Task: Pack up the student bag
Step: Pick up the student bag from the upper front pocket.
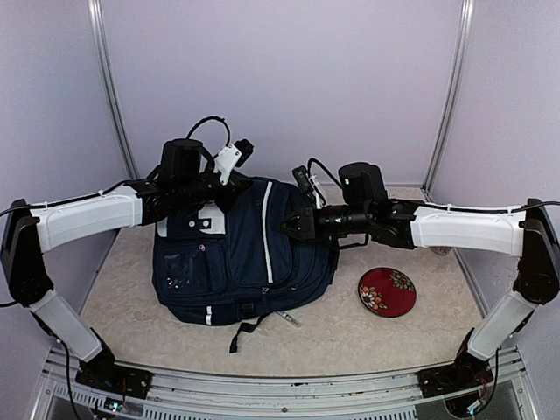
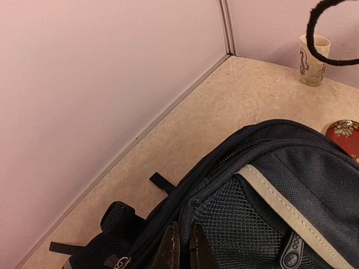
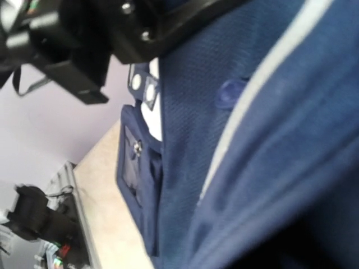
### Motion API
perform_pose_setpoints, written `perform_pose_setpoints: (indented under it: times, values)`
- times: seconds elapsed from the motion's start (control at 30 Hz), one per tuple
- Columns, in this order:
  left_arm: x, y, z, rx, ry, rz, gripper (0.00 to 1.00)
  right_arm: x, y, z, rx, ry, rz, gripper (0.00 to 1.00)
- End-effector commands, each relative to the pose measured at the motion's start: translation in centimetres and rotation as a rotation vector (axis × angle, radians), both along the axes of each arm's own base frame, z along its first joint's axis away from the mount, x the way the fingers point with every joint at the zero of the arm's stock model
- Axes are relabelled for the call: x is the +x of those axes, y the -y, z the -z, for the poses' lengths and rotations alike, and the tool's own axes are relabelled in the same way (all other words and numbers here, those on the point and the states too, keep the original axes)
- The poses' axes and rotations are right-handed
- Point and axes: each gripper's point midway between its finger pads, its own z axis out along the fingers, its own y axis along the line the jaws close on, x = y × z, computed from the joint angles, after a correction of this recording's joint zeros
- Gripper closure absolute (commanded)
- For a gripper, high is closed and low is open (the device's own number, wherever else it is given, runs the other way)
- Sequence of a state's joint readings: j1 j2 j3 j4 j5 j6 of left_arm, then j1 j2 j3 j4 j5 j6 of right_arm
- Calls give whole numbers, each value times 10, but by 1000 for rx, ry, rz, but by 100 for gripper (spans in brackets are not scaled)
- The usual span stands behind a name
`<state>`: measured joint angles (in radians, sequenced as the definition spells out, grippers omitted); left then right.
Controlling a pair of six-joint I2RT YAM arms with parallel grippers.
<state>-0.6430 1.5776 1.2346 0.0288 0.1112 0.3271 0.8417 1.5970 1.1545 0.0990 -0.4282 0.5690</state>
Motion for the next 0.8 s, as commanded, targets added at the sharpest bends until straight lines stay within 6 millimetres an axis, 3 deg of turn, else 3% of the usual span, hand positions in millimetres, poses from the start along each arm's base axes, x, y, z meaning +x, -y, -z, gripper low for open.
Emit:
perform_pose_setpoints:
  times: [0.0,0.03,0.07,0.17,0.27,0.33,0.43,0.57,0.7,0.77]
  values:
    - [3,9,-96,-160,221,-11,64,-2,-15,-28,93,31,-38,100]
    - [6,5,-100,-172,225,-46,39,1,-16,-35,111,38,-25,100]
    - [8,2,-107,-187,232,-71,26,6,-17,-40,124,42,-9,100]
    - [-6,-5,-134,-235,272,-79,19,22,-21,-53,161,33,40,100]
    - [-35,-6,-155,-275,301,-54,17,35,-20,-73,244,37,75,100]
    - [-59,-2,-148,-280,277,-32,17,43,-19,-85,287,48,101,100]
    - [-92,3,-124,-308,218,-33,19,53,-17,-96,325,60,157,100]
    - [-130,6,-72,-273,219,-102,17,59,-15,-112,395,56,190,100]
    - [-138,9,-25,-114,256,-240,3,61,-14,-121,424,60,211,100]
    - [-136,13,-8,-38,283,-291,1,62,-14,-120,426,57,221,100]
